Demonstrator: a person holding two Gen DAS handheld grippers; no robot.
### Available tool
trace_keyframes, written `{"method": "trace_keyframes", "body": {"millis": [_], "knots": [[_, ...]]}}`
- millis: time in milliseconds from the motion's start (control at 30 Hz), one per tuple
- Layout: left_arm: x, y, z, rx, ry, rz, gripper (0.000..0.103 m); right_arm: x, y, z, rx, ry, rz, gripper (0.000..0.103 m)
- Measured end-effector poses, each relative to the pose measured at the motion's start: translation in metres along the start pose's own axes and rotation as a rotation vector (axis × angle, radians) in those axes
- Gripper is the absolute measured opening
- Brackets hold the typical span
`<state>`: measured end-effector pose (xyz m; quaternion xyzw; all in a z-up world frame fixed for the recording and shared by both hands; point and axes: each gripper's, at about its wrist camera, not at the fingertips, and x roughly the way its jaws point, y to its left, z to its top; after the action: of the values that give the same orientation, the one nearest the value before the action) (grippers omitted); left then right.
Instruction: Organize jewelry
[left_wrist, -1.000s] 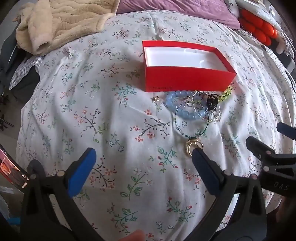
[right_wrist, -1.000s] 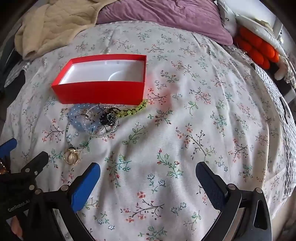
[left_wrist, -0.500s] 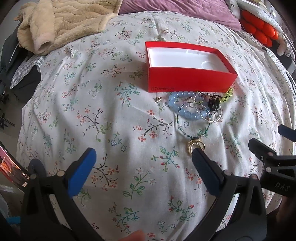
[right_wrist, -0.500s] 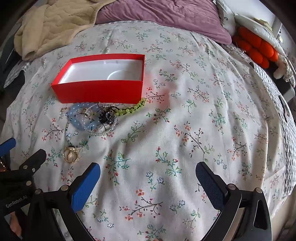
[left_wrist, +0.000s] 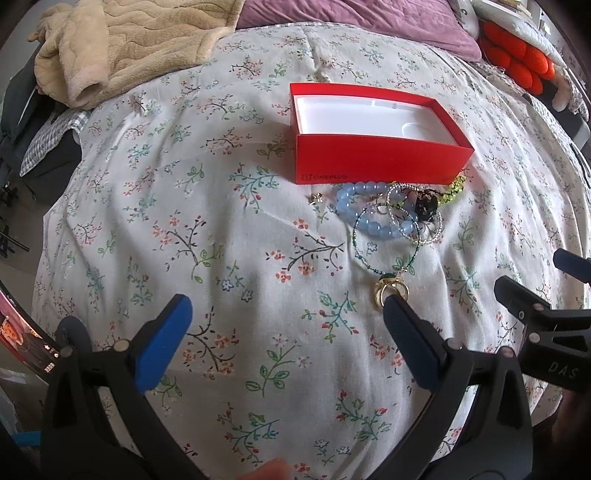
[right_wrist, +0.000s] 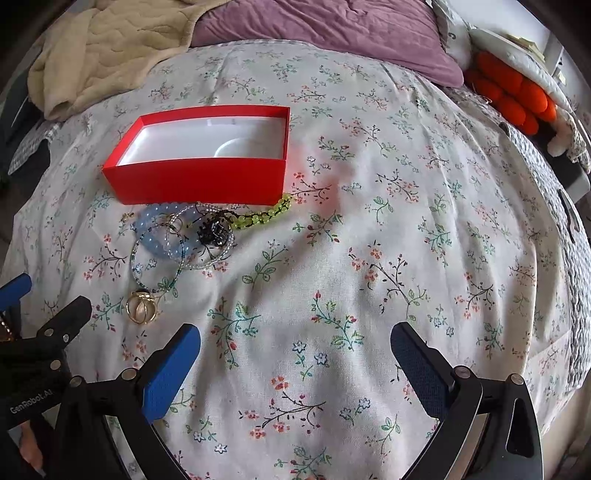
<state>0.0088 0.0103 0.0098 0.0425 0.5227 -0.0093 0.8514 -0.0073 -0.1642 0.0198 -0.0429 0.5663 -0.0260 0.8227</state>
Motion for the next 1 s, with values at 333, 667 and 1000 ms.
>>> {"method": "trace_keyframes", "body": {"millis": [333,667,1000], "knots": [[-0.0007,0.0025,0.0015,-0.004,-0.001,0.0,0.103,0.0001,-0.0002,-0.0002,-0.003,0.003,0.002,0.103],[-0.0007,0.0025,0.0009,-0.004,-0.002,0.0,0.103,0.0,-0.0001,0.0,-0.004,0.002,0.002,0.103],[-0.0015,0.0033,0.0008,-0.005,-0.005,-0.002,0.103,0.0003,-0.0008,-0.0006,-0.01,0.01,-0.002,0.103]]}}
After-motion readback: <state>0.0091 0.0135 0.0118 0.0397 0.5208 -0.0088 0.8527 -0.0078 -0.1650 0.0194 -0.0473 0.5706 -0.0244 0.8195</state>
